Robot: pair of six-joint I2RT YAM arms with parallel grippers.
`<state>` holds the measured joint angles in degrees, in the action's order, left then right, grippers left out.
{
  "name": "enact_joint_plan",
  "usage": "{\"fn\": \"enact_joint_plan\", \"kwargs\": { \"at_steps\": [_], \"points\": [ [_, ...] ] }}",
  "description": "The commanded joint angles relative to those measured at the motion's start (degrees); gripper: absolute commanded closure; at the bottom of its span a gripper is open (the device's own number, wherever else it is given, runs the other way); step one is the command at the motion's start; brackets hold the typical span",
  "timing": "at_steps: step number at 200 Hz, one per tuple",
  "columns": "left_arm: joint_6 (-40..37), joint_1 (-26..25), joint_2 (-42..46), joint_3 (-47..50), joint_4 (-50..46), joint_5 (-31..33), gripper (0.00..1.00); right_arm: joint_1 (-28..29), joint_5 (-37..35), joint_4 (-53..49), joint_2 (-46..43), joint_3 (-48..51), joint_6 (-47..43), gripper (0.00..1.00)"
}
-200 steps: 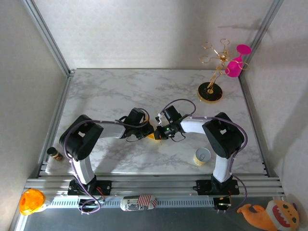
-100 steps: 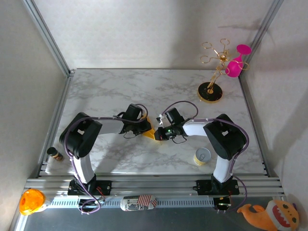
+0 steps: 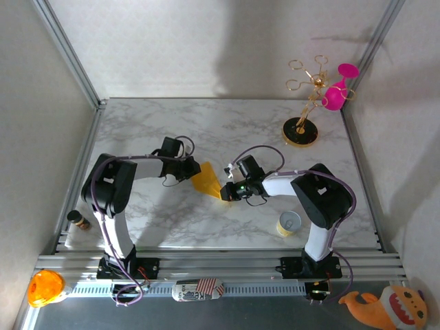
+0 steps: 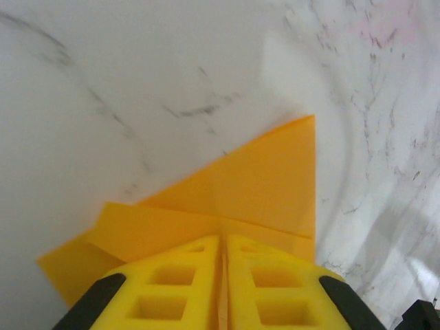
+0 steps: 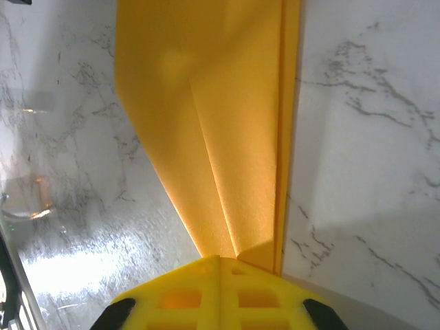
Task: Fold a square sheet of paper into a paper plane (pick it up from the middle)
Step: Fourth fold the wing at the center of the table.
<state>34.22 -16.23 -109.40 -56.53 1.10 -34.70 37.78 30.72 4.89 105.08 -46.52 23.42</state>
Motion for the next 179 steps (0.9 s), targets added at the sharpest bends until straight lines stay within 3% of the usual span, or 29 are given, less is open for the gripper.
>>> {"fn": "enact_joint_plan", "kwargs": {
  "at_steps": [1, 45, 85, 129, 153, 179],
  "points": [
    [-4.6, 6.7, -4.2, -0.1, -3.7, 12.5, 0.88, 0.6, -10.0, -14.5, 6.8, 6.6, 0.4, 0.96],
    [-6.3, 12.1, -2.9, -1.8, -4.4, 11.9, 0.87, 0.6, -9.8, -13.9, 6.1, 7.1, 1.2, 0.96],
    [-2.4, 12.0, 4.3, -3.4, -2.8, 8.9, 0.86, 0.6, -9.3, -13.7, 5.7, 4.4, 1.7, 0.96],
    [6.8, 2.8, 12.5, 3.2, 3.4, 9.7, 0.84, 0.7, -7.1, -12.6, 4.8, -2.4, 3.8, 0.96],
    [13.3, -4.0, 11.6, 7.4, 9.8, 9.6, 0.85, 0.6, -6.8, -12.8, 4.0, -4.9, 3.4, 0.95],
    [14.9, -9.0, 9.2, 8.1, 11.9, 11.7, 0.86, 0.7, -4.3, -12.2, 2.2, -7.6, 3.6, 0.92]
  ]
}}
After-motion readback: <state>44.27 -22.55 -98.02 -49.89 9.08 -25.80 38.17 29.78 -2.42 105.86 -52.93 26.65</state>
